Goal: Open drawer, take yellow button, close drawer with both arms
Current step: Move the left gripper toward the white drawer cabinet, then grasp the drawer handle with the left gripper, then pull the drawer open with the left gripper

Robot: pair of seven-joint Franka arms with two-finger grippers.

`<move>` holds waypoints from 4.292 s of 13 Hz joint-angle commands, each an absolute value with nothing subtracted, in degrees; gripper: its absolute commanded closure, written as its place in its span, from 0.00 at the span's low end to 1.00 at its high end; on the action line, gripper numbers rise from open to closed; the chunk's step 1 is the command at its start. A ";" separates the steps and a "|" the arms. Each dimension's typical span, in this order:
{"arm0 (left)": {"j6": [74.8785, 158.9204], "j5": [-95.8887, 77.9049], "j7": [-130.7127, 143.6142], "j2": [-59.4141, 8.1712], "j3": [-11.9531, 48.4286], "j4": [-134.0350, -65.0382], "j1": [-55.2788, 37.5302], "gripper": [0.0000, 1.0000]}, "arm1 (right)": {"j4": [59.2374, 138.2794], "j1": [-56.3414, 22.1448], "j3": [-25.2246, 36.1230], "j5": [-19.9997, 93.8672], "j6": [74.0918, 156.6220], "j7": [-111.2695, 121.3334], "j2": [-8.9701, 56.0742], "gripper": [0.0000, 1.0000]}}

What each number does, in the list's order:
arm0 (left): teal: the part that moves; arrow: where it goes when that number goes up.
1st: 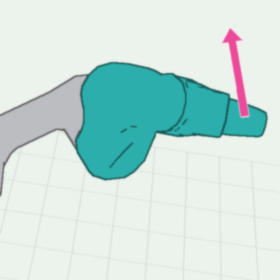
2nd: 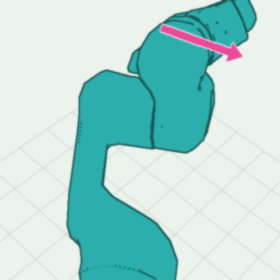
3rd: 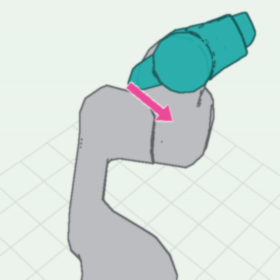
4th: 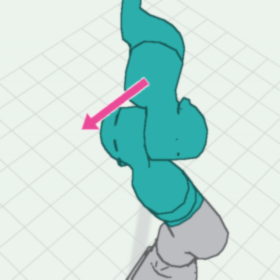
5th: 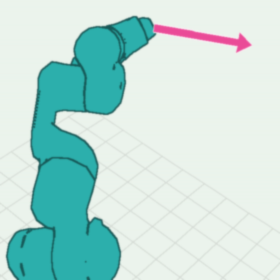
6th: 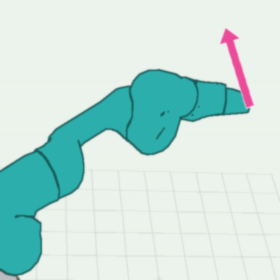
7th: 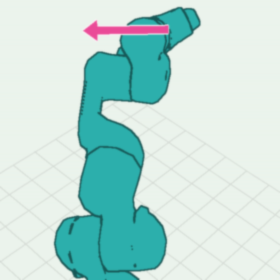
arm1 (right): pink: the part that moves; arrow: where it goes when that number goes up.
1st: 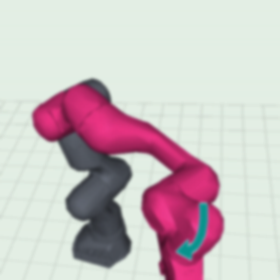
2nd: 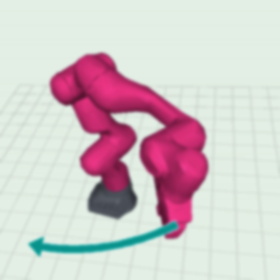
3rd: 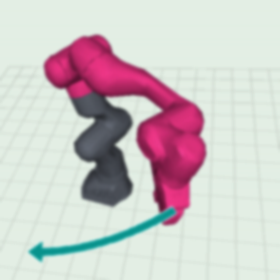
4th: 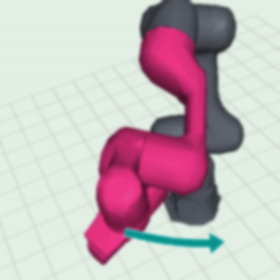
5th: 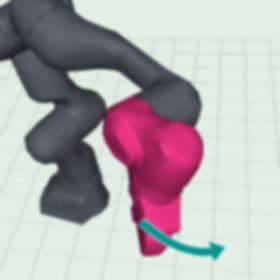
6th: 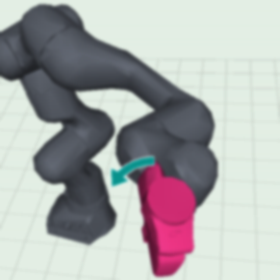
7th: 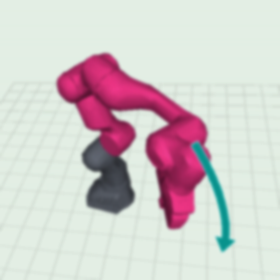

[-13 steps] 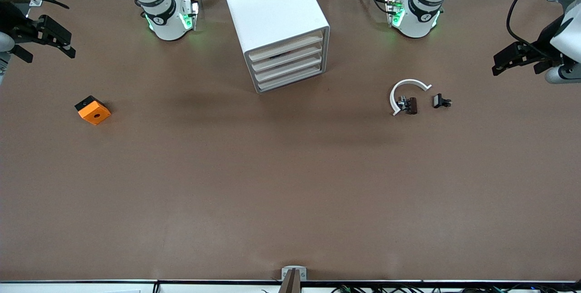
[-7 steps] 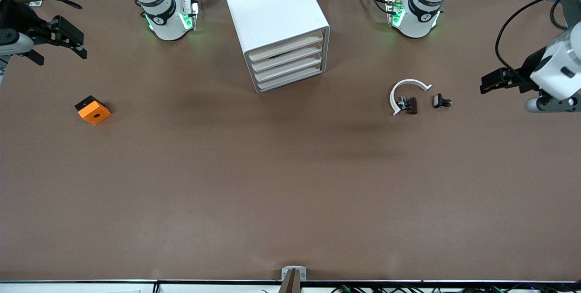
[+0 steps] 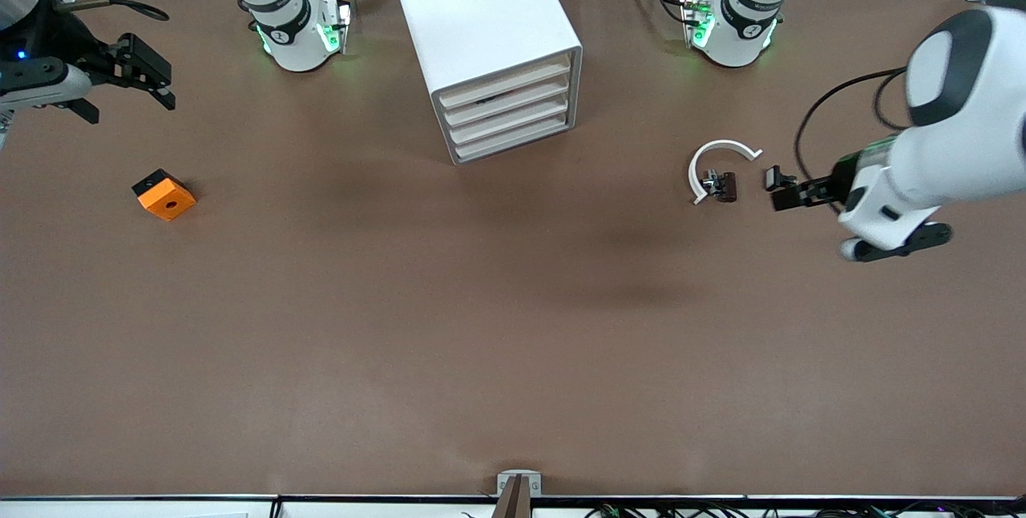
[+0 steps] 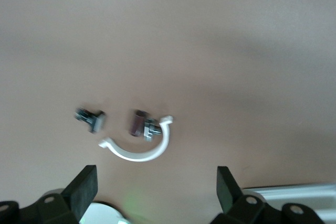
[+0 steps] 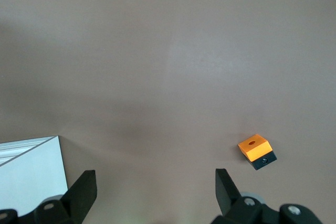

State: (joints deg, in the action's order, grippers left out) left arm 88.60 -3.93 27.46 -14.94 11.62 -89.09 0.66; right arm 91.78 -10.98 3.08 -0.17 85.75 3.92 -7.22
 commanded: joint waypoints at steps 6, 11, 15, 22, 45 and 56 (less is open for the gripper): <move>88.17 -11.78 53.95 -22.94 11.43 -87.27 -4.31 0.00 | 86.40 -15.99 3.34 -1.14 85.17 2.72 -2.73 0.00; 85.26 -29.57 87.86 -28.81 8.62 -85.44 -1.51 0.00 | 83.07 -19.25 3.43 -1.41 85.25 2.73 1.04 0.00; 84.38 -30.59 93.32 -30.84 8.96 -85.61 -3.60 0.00 | 81.21 -21.09 3.43 -1.32 85.34 2.20 2.90 0.00; 79.98 -42.87 114.94 -38.14 9.05 -85.43 -7.99 0.00 | 80.42 -23.11 3.43 -1.14 86.66 -19.21 3.87 0.00; 73.13 -50.71 128.58 -42.28 10.20 -86.13 -29.97 0.46 | 80.68 -25.49 3.34 -0.62 82.00 -31.73 4.31 0.00; 73.65 -49.66 127.88 -42.62 9.06 -85.70 -30.94 1.00 | 80.60 -25.84 3.43 -0.70 82.00 -31.90 4.22 0.00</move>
